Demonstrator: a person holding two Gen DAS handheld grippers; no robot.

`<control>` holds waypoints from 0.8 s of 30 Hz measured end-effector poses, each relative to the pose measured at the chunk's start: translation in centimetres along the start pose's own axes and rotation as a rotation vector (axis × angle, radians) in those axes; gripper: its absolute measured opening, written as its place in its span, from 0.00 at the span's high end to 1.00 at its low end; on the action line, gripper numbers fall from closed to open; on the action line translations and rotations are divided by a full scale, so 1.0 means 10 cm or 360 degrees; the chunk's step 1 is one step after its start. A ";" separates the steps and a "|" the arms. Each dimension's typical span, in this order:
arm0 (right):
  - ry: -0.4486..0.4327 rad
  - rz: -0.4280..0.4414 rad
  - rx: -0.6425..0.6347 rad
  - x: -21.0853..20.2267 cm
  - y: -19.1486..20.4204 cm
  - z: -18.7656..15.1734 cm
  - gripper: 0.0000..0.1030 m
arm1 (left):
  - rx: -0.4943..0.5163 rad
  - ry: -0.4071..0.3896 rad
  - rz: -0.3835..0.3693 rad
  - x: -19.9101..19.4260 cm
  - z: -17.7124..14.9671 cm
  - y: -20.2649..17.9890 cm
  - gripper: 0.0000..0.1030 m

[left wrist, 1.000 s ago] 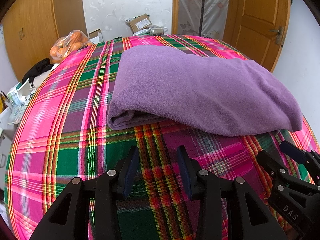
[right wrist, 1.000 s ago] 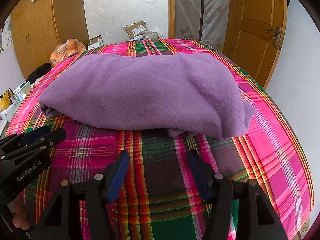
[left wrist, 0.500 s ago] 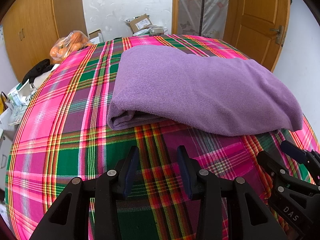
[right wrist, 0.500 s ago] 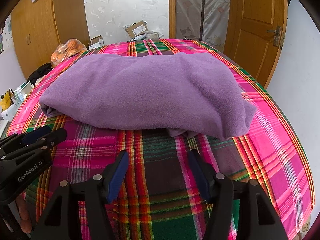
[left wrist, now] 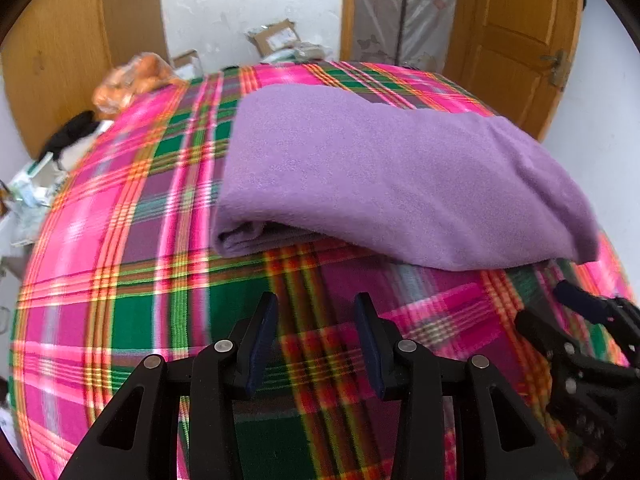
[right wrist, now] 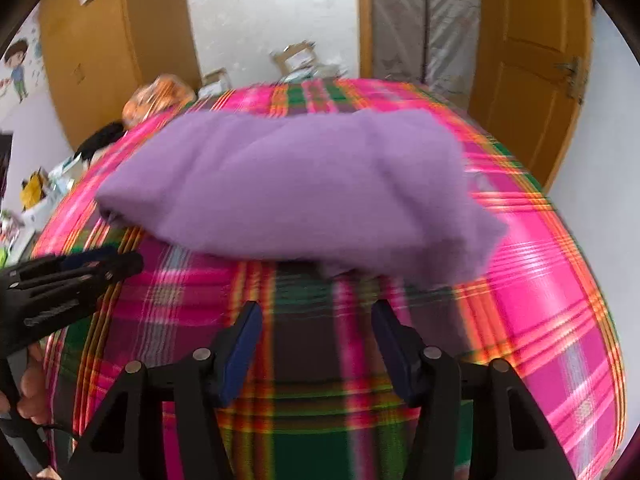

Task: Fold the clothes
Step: 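Grasp the purple cloth edge with the right gripper and lift it up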

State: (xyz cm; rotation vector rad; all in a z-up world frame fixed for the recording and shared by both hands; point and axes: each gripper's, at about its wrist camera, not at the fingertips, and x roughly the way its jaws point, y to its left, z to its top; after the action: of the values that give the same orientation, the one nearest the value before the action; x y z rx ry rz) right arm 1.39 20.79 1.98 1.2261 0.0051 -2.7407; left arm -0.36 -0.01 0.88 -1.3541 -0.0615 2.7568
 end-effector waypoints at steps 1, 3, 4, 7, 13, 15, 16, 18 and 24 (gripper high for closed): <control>-0.0025 -0.0001 0.0016 -0.04 -0.06 0.02 0.44 | -0.0004 -0.0001 -0.0035 -0.02 0.02 0.01 0.60; -0.0074 -0.0002 0.0049 -0.12 -0.18 0.05 0.44 | -0.0012 -0.0004 -0.0104 -0.06 0.07 0.03 0.60; -0.0093 -0.0006 0.0061 -0.15 -0.24 0.07 0.44 | 0.0009 -0.0027 -0.0099 -0.09 0.09 0.01 0.60; -0.0117 -0.0058 0.0053 -0.21 -0.36 0.14 0.44 | 0.0080 -0.0094 -0.0085 -0.19 0.16 -0.06 0.60; -0.0215 -0.0114 0.0048 -0.46 -0.59 0.39 0.44 | 0.0244 -0.0177 -0.0110 -0.30 0.27 -0.25 0.60; -0.0212 -0.0104 0.0038 -0.47 -0.63 0.44 0.44 | 0.0277 -0.0182 -0.0112 -0.28 0.30 -0.29 0.60; -0.0193 -0.0107 0.0027 -0.42 -0.64 0.47 0.44 | 0.0301 -0.0176 -0.0121 -0.26 0.30 -0.32 0.60; -0.0136 -0.0107 0.0021 -0.28 -0.68 0.49 0.45 | 0.0351 -0.0162 -0.0140 -0.21 0.29 -0.40 0.60; -0.0010 -0.0014 0.0159 0.10 -0.81 0.41 0.44 | 0.0541 -0.0125 -0.0136 -0.10 0.21 -0.58 0.60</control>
State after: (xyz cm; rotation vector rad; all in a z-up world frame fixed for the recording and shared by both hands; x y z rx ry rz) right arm -3.38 28.47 3.56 1.2447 -0.1289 -2.7826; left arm -1.15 5.73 3.33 -1.1275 0.3221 2.5957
